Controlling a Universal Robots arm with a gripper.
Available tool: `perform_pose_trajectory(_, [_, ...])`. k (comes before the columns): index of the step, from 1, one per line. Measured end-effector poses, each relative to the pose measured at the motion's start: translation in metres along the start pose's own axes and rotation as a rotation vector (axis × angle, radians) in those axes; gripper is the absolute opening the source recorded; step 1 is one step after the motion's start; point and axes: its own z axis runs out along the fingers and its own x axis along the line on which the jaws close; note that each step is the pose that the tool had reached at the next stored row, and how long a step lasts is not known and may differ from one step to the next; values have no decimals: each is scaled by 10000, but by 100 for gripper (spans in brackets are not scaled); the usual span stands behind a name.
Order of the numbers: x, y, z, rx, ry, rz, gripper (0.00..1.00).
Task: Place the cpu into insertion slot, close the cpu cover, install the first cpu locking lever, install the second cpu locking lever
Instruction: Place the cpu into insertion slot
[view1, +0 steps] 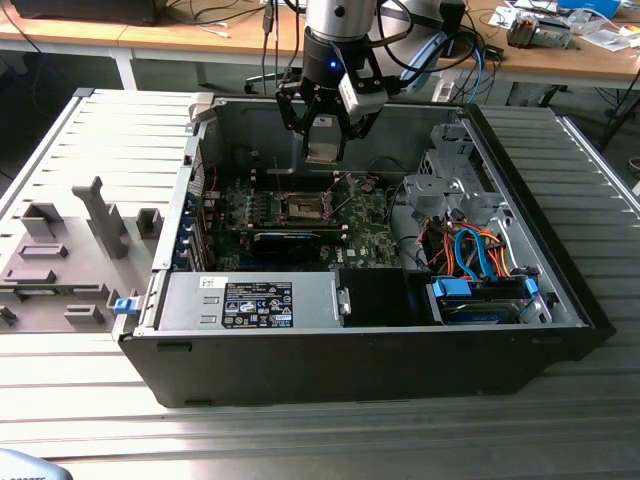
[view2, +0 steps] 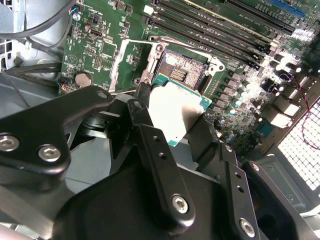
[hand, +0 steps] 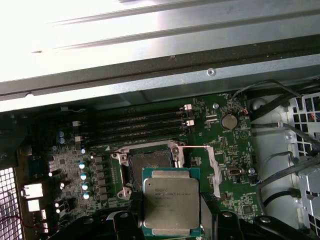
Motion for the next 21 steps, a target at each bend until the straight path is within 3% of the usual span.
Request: perform_pose_trajectory(21, [1,0,9,-2,-2,217,55])
